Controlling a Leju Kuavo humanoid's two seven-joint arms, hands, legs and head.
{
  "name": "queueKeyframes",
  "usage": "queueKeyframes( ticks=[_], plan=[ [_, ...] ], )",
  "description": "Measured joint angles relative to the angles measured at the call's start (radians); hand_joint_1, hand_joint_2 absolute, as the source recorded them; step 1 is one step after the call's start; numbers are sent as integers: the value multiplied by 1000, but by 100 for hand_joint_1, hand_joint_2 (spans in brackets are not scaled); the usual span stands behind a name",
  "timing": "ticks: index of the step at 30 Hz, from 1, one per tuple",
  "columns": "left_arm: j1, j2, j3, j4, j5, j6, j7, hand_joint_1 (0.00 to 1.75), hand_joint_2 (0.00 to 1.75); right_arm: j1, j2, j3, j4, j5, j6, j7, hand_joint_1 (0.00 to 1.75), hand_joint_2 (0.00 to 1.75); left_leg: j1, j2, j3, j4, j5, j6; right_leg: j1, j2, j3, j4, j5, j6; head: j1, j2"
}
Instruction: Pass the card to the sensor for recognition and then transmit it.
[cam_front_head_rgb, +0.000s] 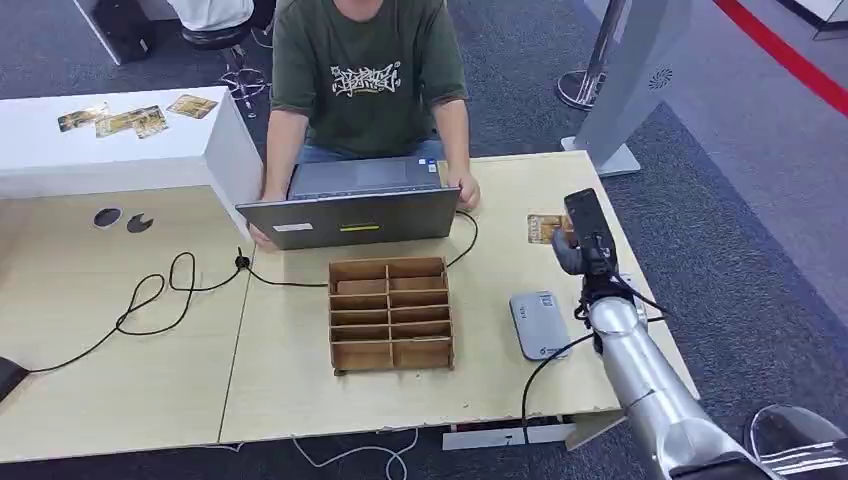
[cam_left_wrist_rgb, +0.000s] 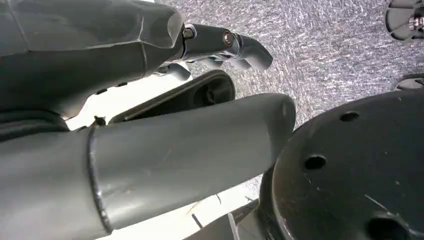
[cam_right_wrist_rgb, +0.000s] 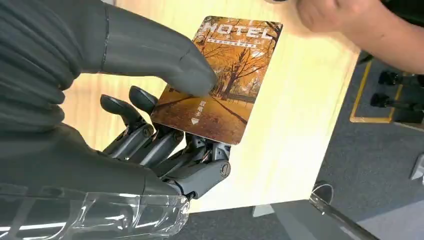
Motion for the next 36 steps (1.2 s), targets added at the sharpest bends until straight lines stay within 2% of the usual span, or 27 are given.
queueKeyframes(
  ticks=[8,24,36],
  plan=[
    [0,-3,10,8,0,-1,0,0,0,28,-16,-3,-33,-2,5,1,175,175,0,0,1,0,0,0,0,0,0,0,0,0,0,0],
    [5,-18,37,31,0,-5,-11,0,0,242,-78,-45,-168,-5,9,15,175,175,0,-1,0,0,-1,1,0,-1,0,-1,-1,1,0,0],
    [7,-26,48,41,1,-9,-17,0,0,333,-95,-55,-240,2,9,38,175,175,0,-1,0,0,-1,1,0,-1,0,0,-1,1,0,0]
  ],
)
